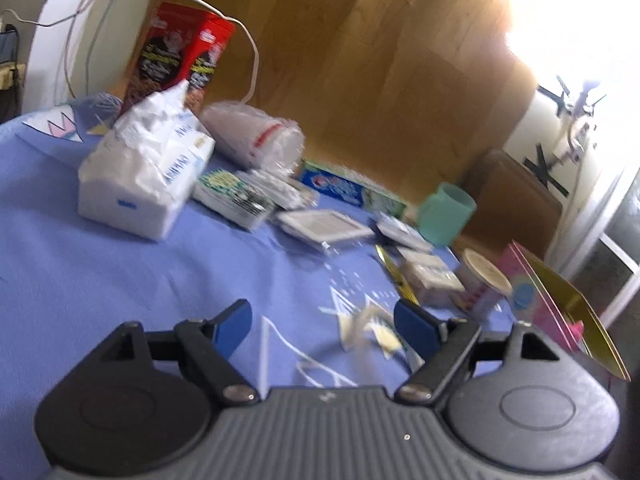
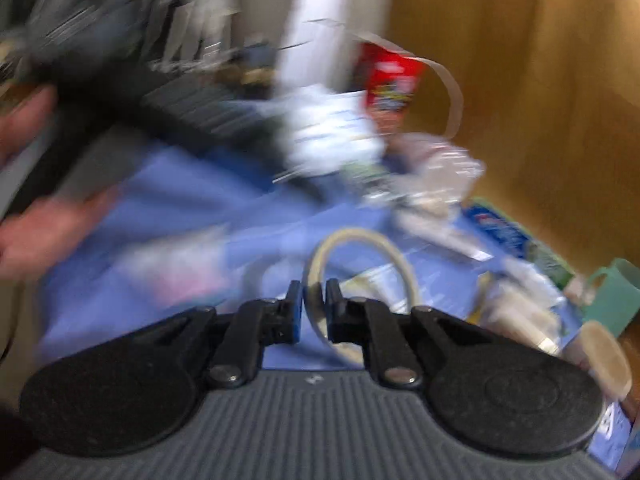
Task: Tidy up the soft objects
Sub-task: 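Grasp the beige tape roll by its rim with the left tool, then carry the tape roll into the tin and release it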
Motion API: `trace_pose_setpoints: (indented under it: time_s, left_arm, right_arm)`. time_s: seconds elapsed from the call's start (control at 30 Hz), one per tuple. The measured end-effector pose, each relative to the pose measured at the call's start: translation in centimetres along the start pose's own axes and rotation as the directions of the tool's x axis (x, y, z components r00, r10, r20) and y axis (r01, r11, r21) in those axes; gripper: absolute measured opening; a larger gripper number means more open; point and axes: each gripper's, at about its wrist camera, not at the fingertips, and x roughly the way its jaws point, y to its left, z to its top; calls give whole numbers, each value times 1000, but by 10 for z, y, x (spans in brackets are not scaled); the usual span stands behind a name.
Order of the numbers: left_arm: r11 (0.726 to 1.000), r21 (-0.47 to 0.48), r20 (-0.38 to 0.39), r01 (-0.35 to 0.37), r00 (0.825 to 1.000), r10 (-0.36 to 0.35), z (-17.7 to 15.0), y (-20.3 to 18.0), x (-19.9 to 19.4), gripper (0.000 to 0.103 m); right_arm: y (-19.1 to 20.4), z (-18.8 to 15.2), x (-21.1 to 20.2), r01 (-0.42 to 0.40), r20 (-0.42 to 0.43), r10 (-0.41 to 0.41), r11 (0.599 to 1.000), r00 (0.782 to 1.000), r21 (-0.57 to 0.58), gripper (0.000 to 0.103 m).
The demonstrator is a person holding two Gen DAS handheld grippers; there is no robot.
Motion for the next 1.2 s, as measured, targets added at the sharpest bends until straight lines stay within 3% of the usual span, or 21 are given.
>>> trace_pose_setpoints:
  time_s: [0.13, 0.23, 0.27, 0.3, 0.47, 0.53, 0.63, 0.73, 0.83, 0.93, 1.03, 1.2]
  left_arm:
    - [992, 113, -61, -58, 996, 65, -13, -24, 11, 65]
    - [984, 163, -110, -74, 990, 92, -22, -36, 19, 53]
    - [984, 164, -129, -69, 987, 91, -24, -37, 21, 44]
    - [985, 159, -153, -64, 984, 89, -27, -38, 25, 40]
    - [984, 136, -116, -112, 985, 128, -36, -39, 23, 32]
    - [992, 77, -126, -102, 986, 111, -30, -32, 23, 32]
    - [994, 62, -126, -92, 987, 99, -27, -37, 23, 32]
    - [996, 74, -110, -57, 992, 65, -18, -52, 22, 32]
    - [993, 118, -92, 21, 996, -11, -1, -86, 26, 31]
    - [975, 189, -90, 118, 991, -102, 11, -131, 41, 31]
    - [936, 268, -109, 230, 972, -208, 14, -191, 62, 31]
    - [864, 330, -175, 380, 924, -339, 0, -280, 108, 32]
  right_arm:
    - [21, -19, -12, 5, 3, -5, 997, 1000, 71, 49]
    - [1, -22, -11, 34, -20, -31, 976, 999, 216, 61]
    - [-7, -22, -7, 16, -40, -6, 963, 999, 269, 64]
    - [-11, -21, -5, -5, -43, 18, 953, 999, 301, 65]
    - [-6, -6, 15, -23, -38, 38, 945, 999, 326, 72]
    - [-8, -15, 10, -33, -25, 43, 950, 999, 310, 72]
    - [-15, -24, 5, -34, -8, 38, 958, 999, 284, 71]
    - [-25, -36, -19, -16, 42, 4, 958, 999, 287, 71]
    - [-32, -38, -44, 67, 89, -97, 955, 991, 288, 71]
    - [-52, -49, -77, 175, 115, -222, 932, 968, 318, 71]
    - [-79, -67, -116, 304, 105, -363, 880, 926, 366, 71]
    - [-120, -106, -166, 479, 10, -535, 764, 845, 432, 71]
